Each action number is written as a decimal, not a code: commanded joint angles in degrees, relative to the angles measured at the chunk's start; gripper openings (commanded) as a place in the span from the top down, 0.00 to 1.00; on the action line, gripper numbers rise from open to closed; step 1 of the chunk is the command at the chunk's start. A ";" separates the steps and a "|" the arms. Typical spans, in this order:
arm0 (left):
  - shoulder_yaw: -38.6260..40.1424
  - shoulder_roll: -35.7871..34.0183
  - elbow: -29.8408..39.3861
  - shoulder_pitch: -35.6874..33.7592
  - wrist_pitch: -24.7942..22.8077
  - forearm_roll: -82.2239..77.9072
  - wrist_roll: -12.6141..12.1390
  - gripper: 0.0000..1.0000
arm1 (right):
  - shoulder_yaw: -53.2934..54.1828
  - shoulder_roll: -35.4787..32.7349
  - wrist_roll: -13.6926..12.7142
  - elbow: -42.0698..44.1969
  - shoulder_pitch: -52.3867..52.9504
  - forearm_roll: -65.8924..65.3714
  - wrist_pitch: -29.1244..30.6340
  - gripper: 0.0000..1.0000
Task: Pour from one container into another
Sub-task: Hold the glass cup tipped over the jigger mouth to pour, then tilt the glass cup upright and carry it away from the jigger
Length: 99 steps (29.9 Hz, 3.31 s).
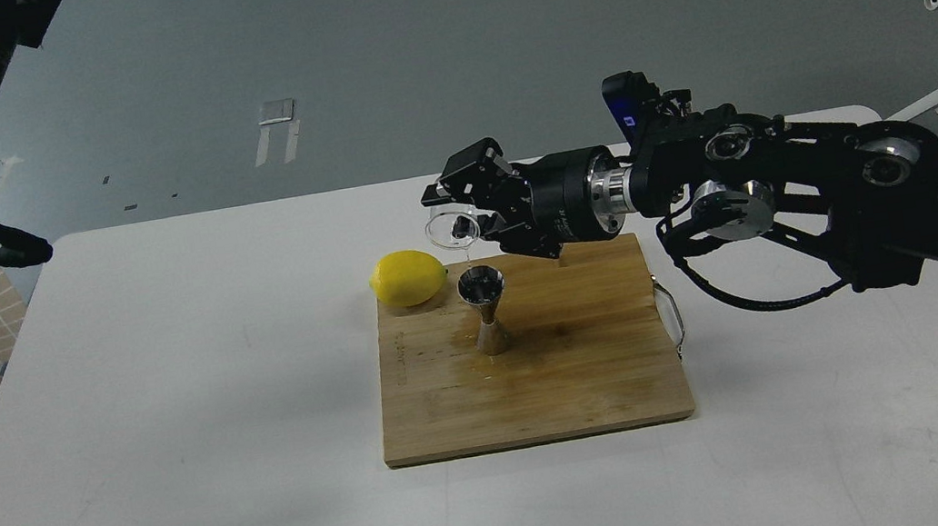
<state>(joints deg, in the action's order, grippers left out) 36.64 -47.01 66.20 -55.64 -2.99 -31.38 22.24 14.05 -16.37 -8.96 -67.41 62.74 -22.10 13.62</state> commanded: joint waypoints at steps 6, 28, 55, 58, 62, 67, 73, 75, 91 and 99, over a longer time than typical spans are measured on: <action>0.10 -0.01 -0.02 0.00 0.00 0.09 0.00 0.03 | -1.48 0.02 0.08 0.00 0.72 -1.10 0.35 0.58; 0.63 -0.19 -0.02 0.00 -0.09 0.00 0.00 0.03 | -1.39 -0.07 0.08 0.09 0.63 -0.57 0.35 0.58; 0.54 -0.10 0.07 0.00 -0.09 0.00 0.00 0.03 | 3.00 -4.46 -0.97 0.35 -0.78 17.44 2.37 0.58; 0.54 -0.10 0.07 0.00 -0.09 0.00 0.00 0.03 | 5.02 -4.55 -1.41 0.53 -2.44 20.77 2.37 0.58; 0.63 -0.10 -0.02 0.00 -0.09 0.00 0.00 0.03 | 8.62 -5.34 -1.41 0.53 -5.69 23.59 2.11 0.58; 0.54 -0.10 0.07 0.00 -0.09 0.00 0.00 0.03 | 13.54 -7.18 -1.41 0.44 -10.00 28.07 2.20 0.58; 0.45 -0.10 -0.02 0.00 -0.09 0.00 0.00 0.03 | 21.54 -10.26 -1.32 0.18 -17.12 33.70 1.93 0.58; 0.45 -0.10 -0.02 0.00 -0.09 0.00 0.00 0.03 | 24.35 -11.75 -1.32 -0.09 -19.75 33.79 2.02 0.58; 0.28 -0.01 0.07 -0.17 -0.09 -0.09 -0.09 0.03 | 48.43 -12.72 -0.80 -4.31 -46.12 40.21 2.02 0.57; 0.10 0.25 0.07 -0.17 -0.09 -0.09 -0.09 0.03 | 58.71 -11.32 -0.62 -6.33 -58.51 41.79 2.20 0.57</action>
<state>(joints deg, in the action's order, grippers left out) 36.81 -46.94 66.27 -55.81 -3.08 -31.47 22.14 69.57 -28.42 -9.61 -73.11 7.85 18.87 15.76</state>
